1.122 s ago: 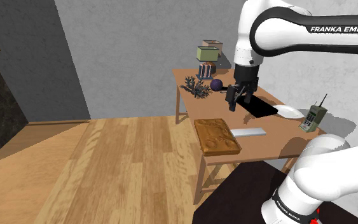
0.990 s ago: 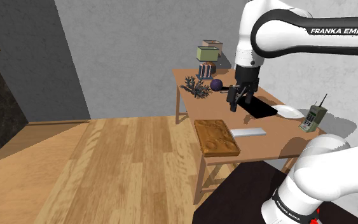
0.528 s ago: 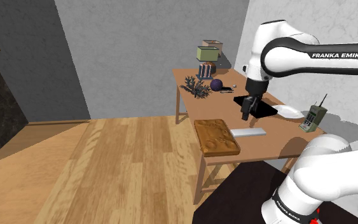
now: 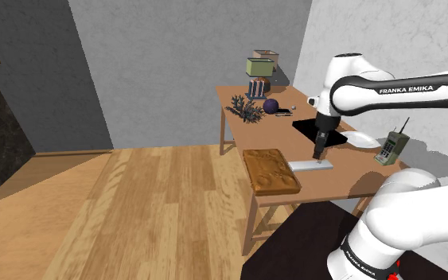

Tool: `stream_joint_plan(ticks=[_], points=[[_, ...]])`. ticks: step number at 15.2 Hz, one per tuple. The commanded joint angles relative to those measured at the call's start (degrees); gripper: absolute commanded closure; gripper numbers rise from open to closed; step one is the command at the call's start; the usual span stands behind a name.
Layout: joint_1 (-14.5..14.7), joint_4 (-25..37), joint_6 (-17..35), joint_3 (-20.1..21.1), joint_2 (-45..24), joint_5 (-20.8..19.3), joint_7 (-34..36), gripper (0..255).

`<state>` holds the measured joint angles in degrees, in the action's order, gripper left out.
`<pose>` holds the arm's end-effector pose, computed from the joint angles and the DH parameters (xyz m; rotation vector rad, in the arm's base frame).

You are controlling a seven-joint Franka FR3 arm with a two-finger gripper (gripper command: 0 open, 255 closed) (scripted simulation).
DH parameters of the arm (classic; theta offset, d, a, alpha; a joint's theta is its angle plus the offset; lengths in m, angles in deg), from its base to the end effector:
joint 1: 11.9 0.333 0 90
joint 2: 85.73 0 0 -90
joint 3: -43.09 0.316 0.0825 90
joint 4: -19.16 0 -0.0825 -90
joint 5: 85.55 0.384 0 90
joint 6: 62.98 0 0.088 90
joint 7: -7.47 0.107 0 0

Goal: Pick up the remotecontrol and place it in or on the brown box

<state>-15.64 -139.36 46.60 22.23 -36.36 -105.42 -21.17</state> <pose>0.2677 -0.1405 0.4305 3.0592 0.4839 -0.0446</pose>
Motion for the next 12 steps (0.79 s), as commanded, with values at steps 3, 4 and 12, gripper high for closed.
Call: stream_joint_plan(ticks=[3,4,12], points=[[-0.22,-0.77,7.46,-7.99,-5.13,-5.1,-10.08,0],[0.02,-0.58,9.5,-10.08,-6.95,-6.13,-12.53,0],[8.64,4.99,26.7,-28.83,-26.31,-6.58,-34.4,0]])
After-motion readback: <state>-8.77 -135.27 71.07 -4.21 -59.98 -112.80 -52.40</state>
